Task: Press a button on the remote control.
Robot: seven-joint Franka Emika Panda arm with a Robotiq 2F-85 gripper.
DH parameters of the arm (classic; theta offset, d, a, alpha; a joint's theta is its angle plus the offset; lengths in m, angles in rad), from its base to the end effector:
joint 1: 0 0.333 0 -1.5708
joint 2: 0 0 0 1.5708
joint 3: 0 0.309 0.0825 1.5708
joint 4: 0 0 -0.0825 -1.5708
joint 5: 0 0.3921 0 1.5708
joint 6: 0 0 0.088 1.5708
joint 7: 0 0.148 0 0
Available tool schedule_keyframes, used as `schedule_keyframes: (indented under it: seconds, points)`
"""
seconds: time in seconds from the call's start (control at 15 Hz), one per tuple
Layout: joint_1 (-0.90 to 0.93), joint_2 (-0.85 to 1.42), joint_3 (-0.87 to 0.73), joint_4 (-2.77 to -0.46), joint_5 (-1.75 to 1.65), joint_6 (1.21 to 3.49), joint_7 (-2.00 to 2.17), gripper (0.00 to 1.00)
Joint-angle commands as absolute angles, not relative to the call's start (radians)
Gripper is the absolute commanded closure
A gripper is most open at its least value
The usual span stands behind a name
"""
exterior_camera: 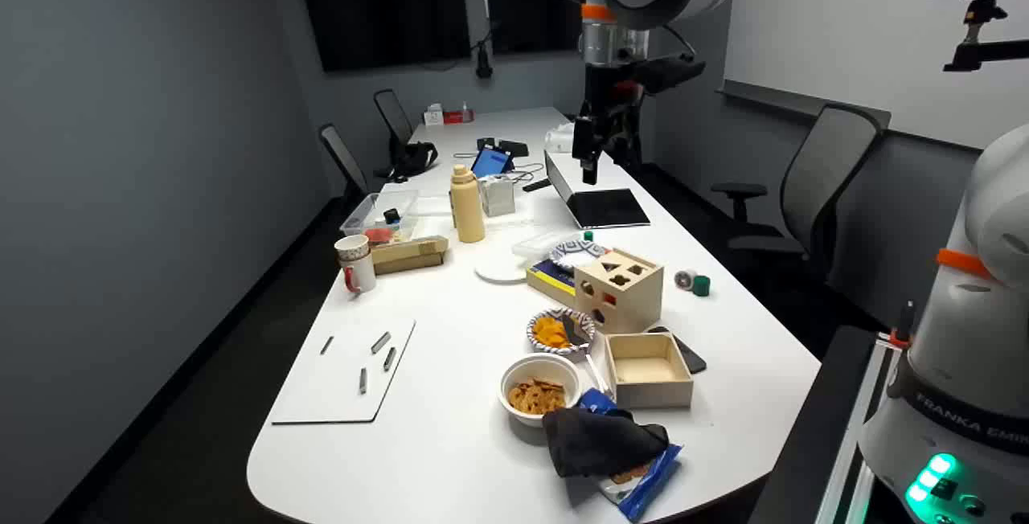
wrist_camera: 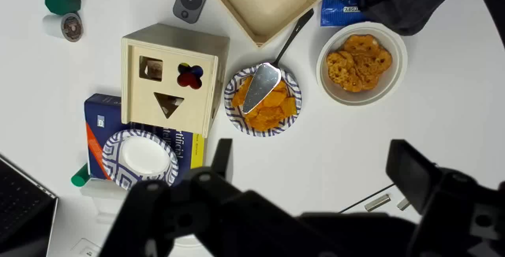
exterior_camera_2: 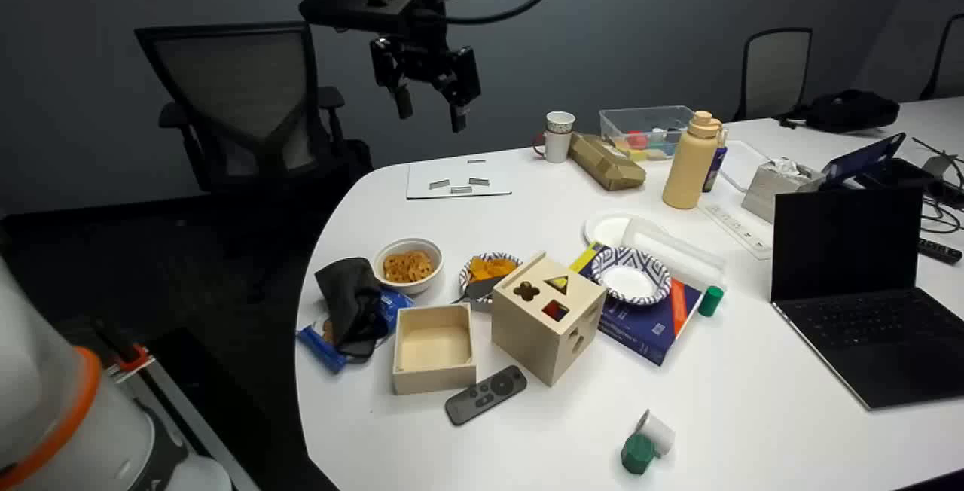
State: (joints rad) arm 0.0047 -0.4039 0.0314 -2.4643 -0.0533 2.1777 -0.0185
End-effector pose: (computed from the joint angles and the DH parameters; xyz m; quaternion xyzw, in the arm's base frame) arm 0.4439 0.0120 0.4013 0.9971 0.0402 0.0586 0.0285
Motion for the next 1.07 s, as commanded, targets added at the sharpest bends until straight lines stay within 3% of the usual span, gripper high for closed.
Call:
schedule_keyframes:
  seconds: [0.0, 0.4, 1.0]
  points:
    - [0.009, -0.404, 0.028, -2.462, -0.055, 2.175, -0.017, 0.0]
    - [-0.018, -0.38, 0.005, -2.475, -0.068, 2.189, -0.01, 0.0]
    - [-0.142, -0.243, -0.2, -2.611, -0.02, 2.355, -0.149, 0.0]
